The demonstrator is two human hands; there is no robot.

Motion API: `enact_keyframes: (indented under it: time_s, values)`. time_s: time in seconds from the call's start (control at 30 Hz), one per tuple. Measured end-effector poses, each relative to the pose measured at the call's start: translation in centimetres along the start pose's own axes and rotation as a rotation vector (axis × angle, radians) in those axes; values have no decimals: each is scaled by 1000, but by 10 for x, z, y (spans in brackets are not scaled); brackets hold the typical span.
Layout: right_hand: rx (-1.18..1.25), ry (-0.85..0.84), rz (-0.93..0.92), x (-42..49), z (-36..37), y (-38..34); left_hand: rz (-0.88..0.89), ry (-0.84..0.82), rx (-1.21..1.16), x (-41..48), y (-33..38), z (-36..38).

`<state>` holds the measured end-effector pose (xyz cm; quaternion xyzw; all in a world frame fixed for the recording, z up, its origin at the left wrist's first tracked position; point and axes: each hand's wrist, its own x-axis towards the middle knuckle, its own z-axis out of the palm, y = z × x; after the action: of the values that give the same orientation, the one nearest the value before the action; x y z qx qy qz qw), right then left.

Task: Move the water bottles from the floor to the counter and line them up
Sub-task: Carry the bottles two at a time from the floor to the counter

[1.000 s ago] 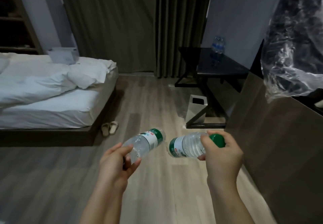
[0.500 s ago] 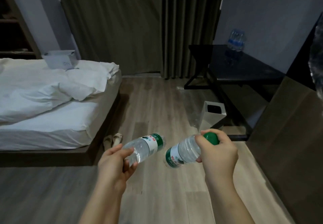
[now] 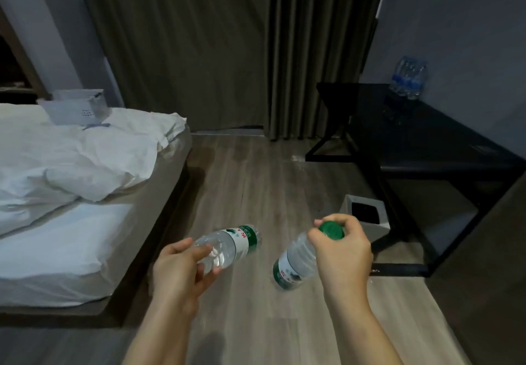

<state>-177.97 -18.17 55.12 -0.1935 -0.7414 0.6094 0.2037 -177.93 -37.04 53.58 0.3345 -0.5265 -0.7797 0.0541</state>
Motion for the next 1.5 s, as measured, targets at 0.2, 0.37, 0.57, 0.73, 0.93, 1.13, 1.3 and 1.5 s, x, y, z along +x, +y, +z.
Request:
enact_keyframes:
  time_s: [0.2, 0.37, 0.57, 0.73, 0.93, 1.13, 1.3, 1.5]
  values:
    - [-26, 59, 45, 91, 83, 7, -37, -94, 21, 114, 40, 64]
    - [14, 101, 75, 171, 159, -6, -27, -157, 125, 206, 85, 120]
    - [40, 157, 96, 248, 205, -6, 12, -216, 186, 288, 112, 190]
    - [10, 214, 132, 317, 220, 1, -15, -257, 219, 332, 117, 255]
    - [30, 216, 84, 438, 240, 1, 3, -272, 272, 385, 126, 352]
    - [26, 182, 71, 571, 252, -8, 58, -213, 271, 441, 143, 464]
    - [15, 237, 88, 648, 264, -4, 69, -223, 247, 482, 147, 533]
    - [112, 310, 76, 724, 280, -1, 59, -316, 260, 534, 156, 615]
